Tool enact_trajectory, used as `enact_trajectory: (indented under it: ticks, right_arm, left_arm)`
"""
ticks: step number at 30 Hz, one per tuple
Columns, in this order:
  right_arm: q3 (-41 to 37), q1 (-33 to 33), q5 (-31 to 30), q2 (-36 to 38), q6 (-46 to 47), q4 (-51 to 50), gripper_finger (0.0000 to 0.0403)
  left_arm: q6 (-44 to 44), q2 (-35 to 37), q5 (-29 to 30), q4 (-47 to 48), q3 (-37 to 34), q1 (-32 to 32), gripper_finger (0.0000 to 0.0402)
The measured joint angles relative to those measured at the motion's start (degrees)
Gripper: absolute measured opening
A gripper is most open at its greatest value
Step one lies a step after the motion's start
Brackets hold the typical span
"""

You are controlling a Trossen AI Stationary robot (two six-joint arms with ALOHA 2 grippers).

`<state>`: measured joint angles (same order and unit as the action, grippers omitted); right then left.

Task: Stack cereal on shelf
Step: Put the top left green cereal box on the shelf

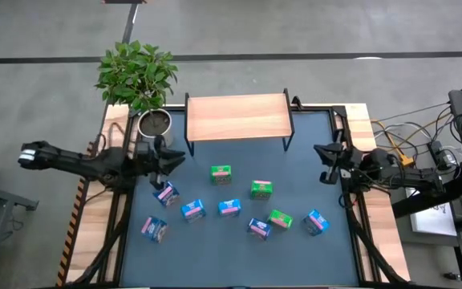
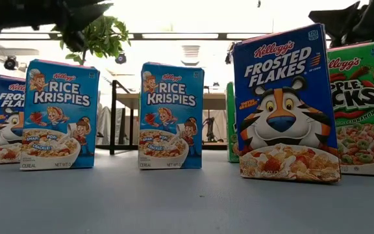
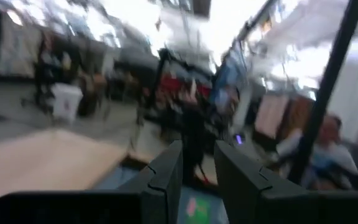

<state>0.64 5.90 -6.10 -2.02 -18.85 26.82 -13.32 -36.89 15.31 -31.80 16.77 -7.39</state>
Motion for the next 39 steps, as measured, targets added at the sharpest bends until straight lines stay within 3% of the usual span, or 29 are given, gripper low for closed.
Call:
enact_trajectory:
  ticks: [11,16,20,31,39]
  right_arm:
    - [0.3,0.0,0.0,0.0,-5.2,3.4,0.0009]
    - [0.3,0.0,0.0,0.0,-5.2,3.5,0.0009]
    - [0.4,0.0,0.0,0.0,-5.2,3.5,0.0009]
    - [0.5,0.0,0.1,0.0,-5.2,3.4,0.0009]
    - [0.5,0.0,0.1,0.0,-5.2,3.1,0.0009]
  left_arm:
    - [-9.7,-25.4,0.1,37.4,26.4,-5.6,0.0077]
    - [-9.2,-36.8,0.1,52.4,37.6,-4.9,0.0084]
    - [-7.5,-43.6,0.1,60.5,44.2,-3.6,0.0114]
    - [2.3,-50.0,0.7,63.3,48.6,1.8,0.0247]
    - [6.7,-50.1,-1.4,63.0,48.0,6.2,0.0253]
